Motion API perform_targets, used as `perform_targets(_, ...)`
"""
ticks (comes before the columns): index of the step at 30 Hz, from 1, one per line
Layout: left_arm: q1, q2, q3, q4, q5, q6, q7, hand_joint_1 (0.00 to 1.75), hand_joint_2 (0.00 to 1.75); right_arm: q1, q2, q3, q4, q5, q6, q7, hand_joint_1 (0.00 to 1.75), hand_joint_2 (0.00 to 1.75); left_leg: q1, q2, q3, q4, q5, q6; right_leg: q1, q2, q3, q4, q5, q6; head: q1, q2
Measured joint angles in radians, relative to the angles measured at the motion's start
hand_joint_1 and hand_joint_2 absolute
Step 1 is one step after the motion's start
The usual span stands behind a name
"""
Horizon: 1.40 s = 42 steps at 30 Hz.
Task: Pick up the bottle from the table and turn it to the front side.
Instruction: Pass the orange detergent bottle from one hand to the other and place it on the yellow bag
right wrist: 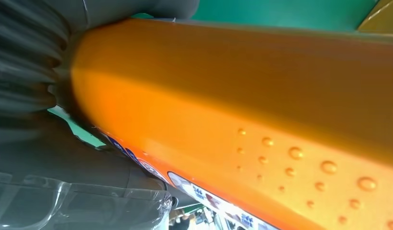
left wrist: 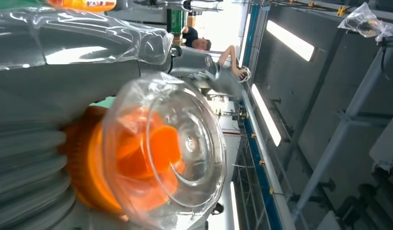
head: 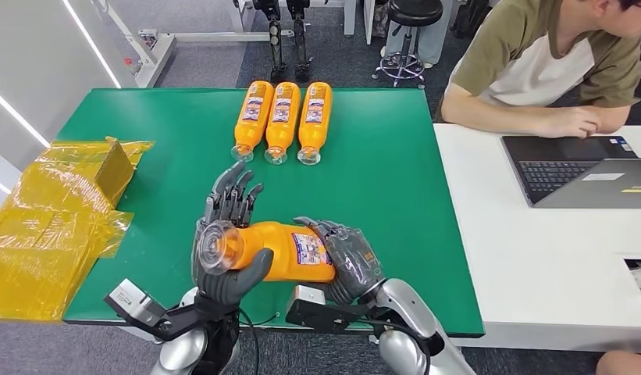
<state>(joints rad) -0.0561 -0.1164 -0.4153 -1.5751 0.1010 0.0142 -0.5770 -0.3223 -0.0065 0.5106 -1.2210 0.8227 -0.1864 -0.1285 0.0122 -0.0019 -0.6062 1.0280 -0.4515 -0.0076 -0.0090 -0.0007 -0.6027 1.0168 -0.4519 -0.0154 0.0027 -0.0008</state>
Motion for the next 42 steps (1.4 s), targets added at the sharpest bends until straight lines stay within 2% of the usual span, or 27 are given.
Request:
perform_targets(4,0.001,0.0,0.003,0.0,0.015,-0.028,-0.004,1.75,1.75,-0.006,0.0,0.0,0.009,-0.014,-0.048,-0.024,1.64,1.75,0.0,0.0,0.0,0.0,0.0,0.0,0.0,0.0,0.0,0.0,0.0,0.0,0.0,0.0)
perform_targets(5,0.001,0.0,0.004,0.0,0.021,-0.035,-0.004,1.75,1.75,-0.006,0.0,0.0,0.01,-0.02,-0.062,-0.031,1.32,1.75,0.0,0.0,0.0,0.0,0.0,0.0,0.0,0.0,0.0,0.0,0.0,0.0,0.0,0.0)
perform_targets(8,-0.001,-0.001,0.005,0.0,0.039,-0.049,-0.004,1.75,1.75,-0.004,0.001,-0.001,0.011,-0.048,-0.114,-0.062,0.1,1.75,0.0,0.0,0.0,0.0,0.0,0.0,0.0,0.0,0.0,0.0,0.0,0.0,0.0,0.0)
perform_targets(9,-0.002,-0.001,0.005,-0.001,0.047,-0.051,-0.003,1.75,1.75,-0.001,0.003,-0.001,0.011,-0.064,-0.138,-0.077,0.0,1.75,0.0,0.0,0.0,0.0,0.0,0.0,0.0,0.0,0.0,0.0,0.0,0.0,0.0,0.0)
perform_targets(13,-0.01,-0.009,0.008,-0.001,0.087,-0.039,0.028,1.75,1.75,0.014,0.012,-0.004,0.006,-0.137,-0.232,-0.15,0.0,1.75,0.0,0.0,0.0,0.0,0.0,0.0,0.0,-0.001,0.0,0.0,0.0,0.0,0.0,0.0)
perform_targets(16,-0.02,-0.013,0.01,0.002,0.105,-0.019,0.048,1.75,1.75,0.029,0.02,-0.003,-0.01,-0.188,-0.267,-0.197,0.0,1.75,0.0,0.0,0.0,0.0,0.0,0.0,0.0,-0.001,0.0,0.0,0.0,0.0,0.0,0.0)
perform_targets(22,-0.032,-0.014,0.015,0.02,0.107,0.011,0.059,1.75,1.75,0.074,0.041,-0.002,-0.099,-0.358,-0.273,-0.31,0.0,1.75,0.0,0.0,0.0,0.0,0.0,0.0,0.0,0.0,0.0,0.0,0.0,0.0,0.0,0.0)
perform_targets(25,-0.039,-0.012,0.019,0.032,0.063,0.057,0.058,1.75,1.75,0.107,0.046,0.007,-0.167,-0.444,-0.265,-0.367,0.0,1.75,0.0,0.0,0.0,0.0,0.0,0.0,0.0,0.0,0.0,0.0,0.0,0.0,0.0,0.0)
perform_targets(30,-0.048,-0.003,0.033,0.043,-0.035,0.135,0.059,1.75,1.75,0.14,0.046,0.027,-0.251,-0.486,-0.26,-0.399,0.0,1.75,0.0,0.0,0.0,0.0,0.0,0.0,0.0,0.0,0.0,0.0,0.0,0.0,0.0,0.0)
perform_targets(33,-0.049,0.013,0.051,0.044,-0.207,0.237,0.095,1.75,1.75,0.159,0.046,0.038,-0.297,-0.503,-0.27,-0.418,0.0,1.75,0.0,0.0,0.0,0.0,0.0,0.0,0.0,0.0,0.0,0.0,0.0,0.0,0.0,0.0)
perform_targets(36,-0.05,0.055,0.097,0.044,-0.539,0.369,0.214,1.75,1.75,0.191,0.046,0.048,-0.354,-0.508,-0.302,-0.427,0.0,1.75,0.0,0.0,0.0,0.0,0.0,0.0,0.0,0.0,0.0,0.0,0.0,0.0,0.0,0.0)
perform_targets(39,-0.058,0.129,0.179,0.049,-0.905,0.517,0.369,1.75,1.75,0.232,0.045,0.048,-0.41,-0.523,-0.342,-0.427,0.0,1.75,0.001,0.002,0.001,-0.001,0.0,-0.001,0.0,0.001,-0.001,0.001,0.0,-0.001,0.0,0.0)
perform_targets(42,-0.079,0.231,0.275,0.059,-1.09,0.565,0.456,1.75,1.75,0.267,0.045,0.047,-0.45,-0.555,-0.376,-0.433,0.0,1.75,0.002,0.002,0.001,-0.001,0.0,-0.001,0.002,0.002,-0.001,0.001,-0.001,-0.002,0.0,0.0)
